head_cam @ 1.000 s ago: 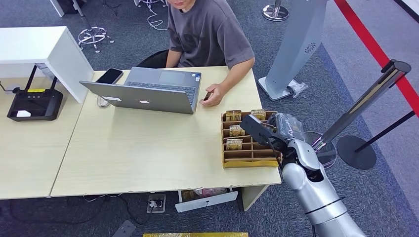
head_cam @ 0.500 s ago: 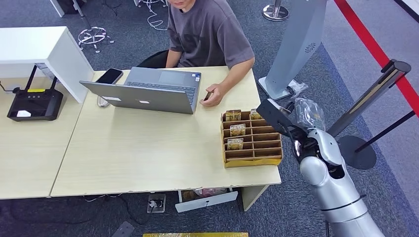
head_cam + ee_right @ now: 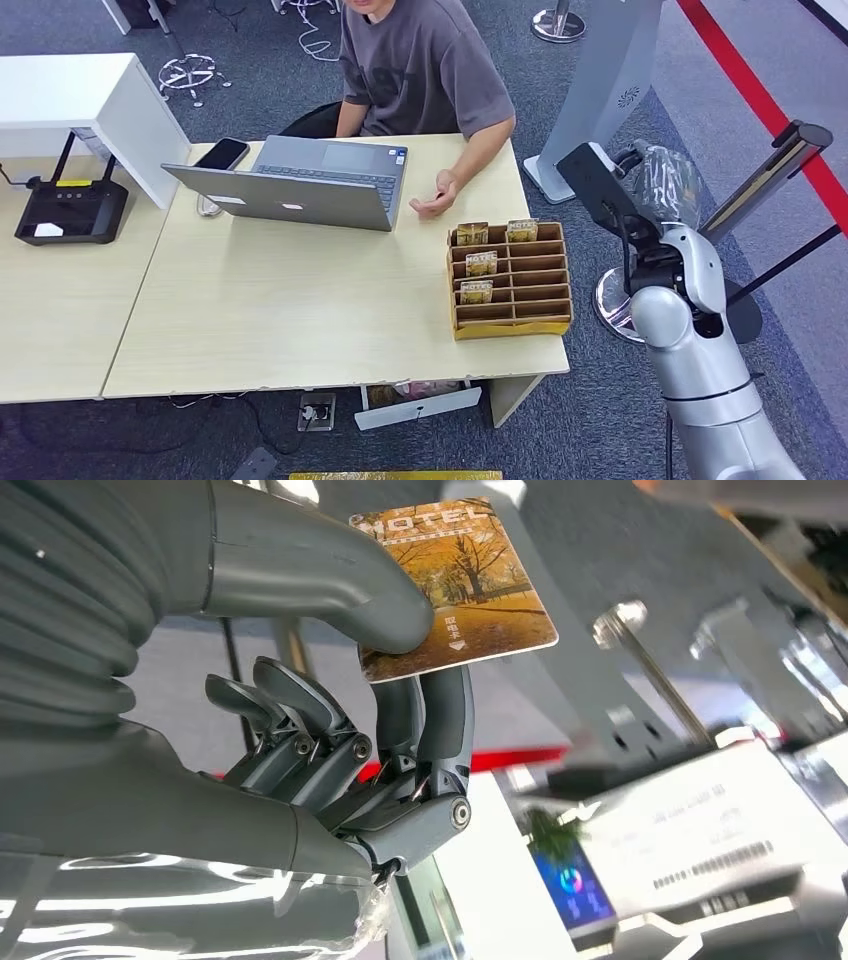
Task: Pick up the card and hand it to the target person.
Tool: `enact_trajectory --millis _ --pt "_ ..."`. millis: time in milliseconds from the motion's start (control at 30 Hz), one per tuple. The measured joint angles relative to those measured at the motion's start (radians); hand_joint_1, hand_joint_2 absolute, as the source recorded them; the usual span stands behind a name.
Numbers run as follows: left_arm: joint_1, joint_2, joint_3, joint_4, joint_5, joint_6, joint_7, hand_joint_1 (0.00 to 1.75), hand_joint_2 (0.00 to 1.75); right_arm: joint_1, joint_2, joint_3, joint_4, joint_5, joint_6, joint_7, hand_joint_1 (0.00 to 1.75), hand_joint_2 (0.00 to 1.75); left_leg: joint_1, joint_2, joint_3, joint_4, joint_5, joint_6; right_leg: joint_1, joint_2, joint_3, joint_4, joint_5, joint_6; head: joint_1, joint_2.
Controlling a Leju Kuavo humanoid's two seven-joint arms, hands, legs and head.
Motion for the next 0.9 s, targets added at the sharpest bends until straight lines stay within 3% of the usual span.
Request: enact_trajectory --millis 200,567,900 --pt "-0.018 -0.007 -0.022 -0.001 -0.008 -0.012 0.019 0.0 0.0 -0.056 0.039 -0.025 0.05 0.047 -0.078 -0.054 1.64 1.75 0.0 0.0 0.0 0.0 0.0 0.0 0.0 0.0 0.0 0.0 0.0 0.0 0.0 0.0" --pt "-0.045 -0.025 -0.056 -0.007 -0.008 -0.01 0.03 0.0 0.0 -0.143 0.134 -0.021 0.272 0.125 -0.115 -0.118 1.65 1.75 0.0 0.0 -0.001 0.0 0.0 0.0 0.0 0.0 0.0 0.0 0.0 0.0 0.0 0.0" --pt "-0.055 -0.044 -0.065 -0.008 0.001 -0.006 0.033 0.0 0.0 -0.162 0.219 -0.012 0.434 0.148 -0.143 -0.158 1.65 1.75 0.0 0.0 -0.001 0.0 0.0 0.0 0.0 0.0 0.0 0.0 0.0 0.0 0.0 0.0"
